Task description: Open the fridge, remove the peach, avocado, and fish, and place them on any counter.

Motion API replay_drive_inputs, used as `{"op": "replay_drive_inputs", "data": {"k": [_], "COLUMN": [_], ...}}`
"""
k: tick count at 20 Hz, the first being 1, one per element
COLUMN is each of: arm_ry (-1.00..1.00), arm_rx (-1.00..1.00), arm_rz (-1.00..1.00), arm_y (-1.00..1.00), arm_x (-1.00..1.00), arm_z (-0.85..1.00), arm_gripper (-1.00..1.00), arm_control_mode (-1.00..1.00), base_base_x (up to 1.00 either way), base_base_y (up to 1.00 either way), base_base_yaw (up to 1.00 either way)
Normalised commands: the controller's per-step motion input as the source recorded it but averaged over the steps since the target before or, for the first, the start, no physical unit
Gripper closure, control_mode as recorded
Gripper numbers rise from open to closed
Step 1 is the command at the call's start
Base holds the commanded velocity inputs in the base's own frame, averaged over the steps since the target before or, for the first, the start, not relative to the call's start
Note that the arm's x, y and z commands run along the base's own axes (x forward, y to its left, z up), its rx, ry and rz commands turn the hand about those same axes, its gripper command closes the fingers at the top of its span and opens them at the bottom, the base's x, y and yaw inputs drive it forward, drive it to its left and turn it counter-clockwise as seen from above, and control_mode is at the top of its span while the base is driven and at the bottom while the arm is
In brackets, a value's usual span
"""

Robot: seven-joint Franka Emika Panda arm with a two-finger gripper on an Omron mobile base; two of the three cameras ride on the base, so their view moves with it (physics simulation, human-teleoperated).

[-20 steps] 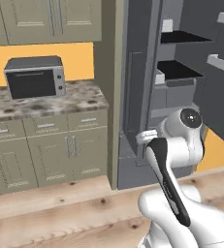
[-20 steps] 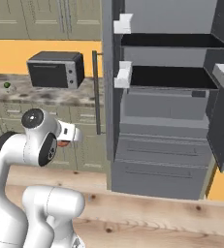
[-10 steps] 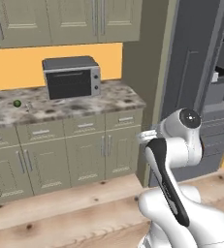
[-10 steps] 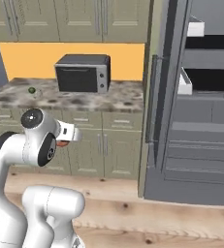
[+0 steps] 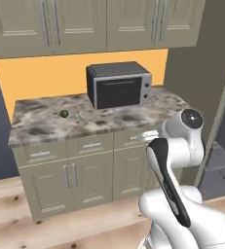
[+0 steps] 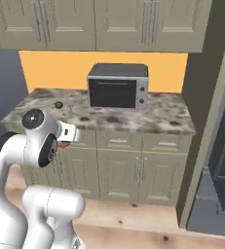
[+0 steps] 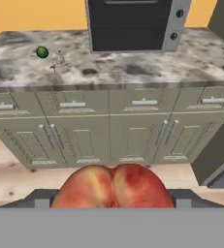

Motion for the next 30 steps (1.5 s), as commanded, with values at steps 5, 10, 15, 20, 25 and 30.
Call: {"op": "replay_drive_inputs", "data": {"k": [5,10,15,20,25,30], "arm_ry": [0.00,0.00,0.00,0.07,0.14,0.14], "arm_rx": [0.00,0.00,0.00,-0.02,-0.06,0.00], "arm_rz": [0.00,0.00,0.00,0.00,0.00,0.00], "arm_y": [0.00,0.00,0.00,0.01,0.29,0.17], "arm_x": [0.00,0.00,0.00,0.16,0.37,0.92], "arm_z": [0.00,0.00,0.00,-0.47,-1.00,-0.88], "arm_gripper": [1.00,1.00,1.00,1.00,1.00,1.00], "arm_control_mode": [1.00,1.00,1.00,-1.00,-1.00,-1.00], "base_base_x": [0.96,0.91,0.99,0.13,0.00,0.00], "base_base_y": [1.00,0.80,0.37,0.00,0.00,0.00], "base_base_yaw": [0.15,0.10,0.05,0.00,0.00,0.00]}}
